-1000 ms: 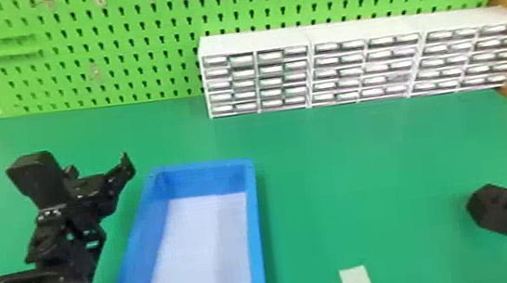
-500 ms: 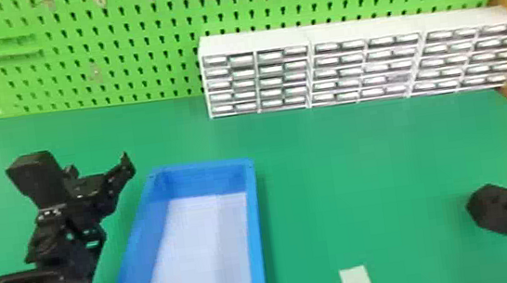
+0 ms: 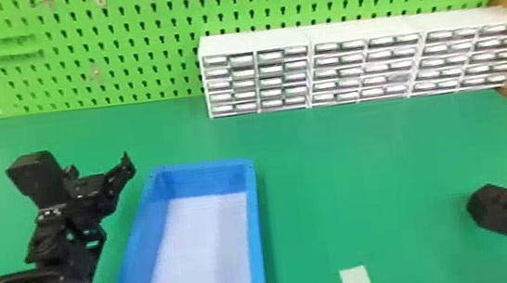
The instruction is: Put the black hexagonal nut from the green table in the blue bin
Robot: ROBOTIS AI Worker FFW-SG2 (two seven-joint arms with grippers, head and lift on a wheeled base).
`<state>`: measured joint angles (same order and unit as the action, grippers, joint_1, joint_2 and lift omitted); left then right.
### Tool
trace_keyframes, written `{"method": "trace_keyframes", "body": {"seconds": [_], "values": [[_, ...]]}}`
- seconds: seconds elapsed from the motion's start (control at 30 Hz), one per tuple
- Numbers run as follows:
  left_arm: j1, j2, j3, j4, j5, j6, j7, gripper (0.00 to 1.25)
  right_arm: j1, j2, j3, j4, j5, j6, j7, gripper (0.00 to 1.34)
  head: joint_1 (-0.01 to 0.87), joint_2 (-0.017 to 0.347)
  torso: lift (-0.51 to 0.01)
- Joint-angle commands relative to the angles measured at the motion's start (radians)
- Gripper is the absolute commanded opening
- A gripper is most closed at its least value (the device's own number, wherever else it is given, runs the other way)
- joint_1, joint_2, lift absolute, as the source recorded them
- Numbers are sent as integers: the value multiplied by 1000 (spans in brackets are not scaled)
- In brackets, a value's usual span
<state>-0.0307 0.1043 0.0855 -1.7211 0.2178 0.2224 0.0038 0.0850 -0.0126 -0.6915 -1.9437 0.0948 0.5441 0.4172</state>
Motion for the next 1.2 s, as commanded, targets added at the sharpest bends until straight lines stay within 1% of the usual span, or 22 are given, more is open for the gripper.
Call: {"method": "trace_keyframes", "body": {"seconds": [0.0,0.1,0.4,0.53,0.7,0.83,1.0,1.17], "values": [[0,0,-1,0,0,0,-1,1046,-8,-24,9,-9,11,65,0,844,666,32,-100],[0,0,0,0,0,0,-1,1046,-19,-30,7,-15,26,83,0,844,666,32,-100],[0,0,0,0,-2,0,-1,1046,-50,-64,6,-23,43,106,0,845,666,32,-100],[-2,0,0,0,0,0,-1,1046,-77,-96,10,-21,43,106,0,847,666,32,-100],[-5,0,-3,2,-5,0,-1,1048,-119,-141,15,-7,6,137,-3,847,666,32,-100],[-3,0,-4,2,-5,0,-1,1048,-134,-175,27,0,-7,168,-6,847,666,32,-100],[2,0,-4,2,-5,0,-1,1048,-149,-204,38,2,-38,251,-34,847,666,32,-100],[2,0,-3,2,-5,0,-1,1048,-174,-231,64,2,-46,384,-44,847,666,32,-100]]}}
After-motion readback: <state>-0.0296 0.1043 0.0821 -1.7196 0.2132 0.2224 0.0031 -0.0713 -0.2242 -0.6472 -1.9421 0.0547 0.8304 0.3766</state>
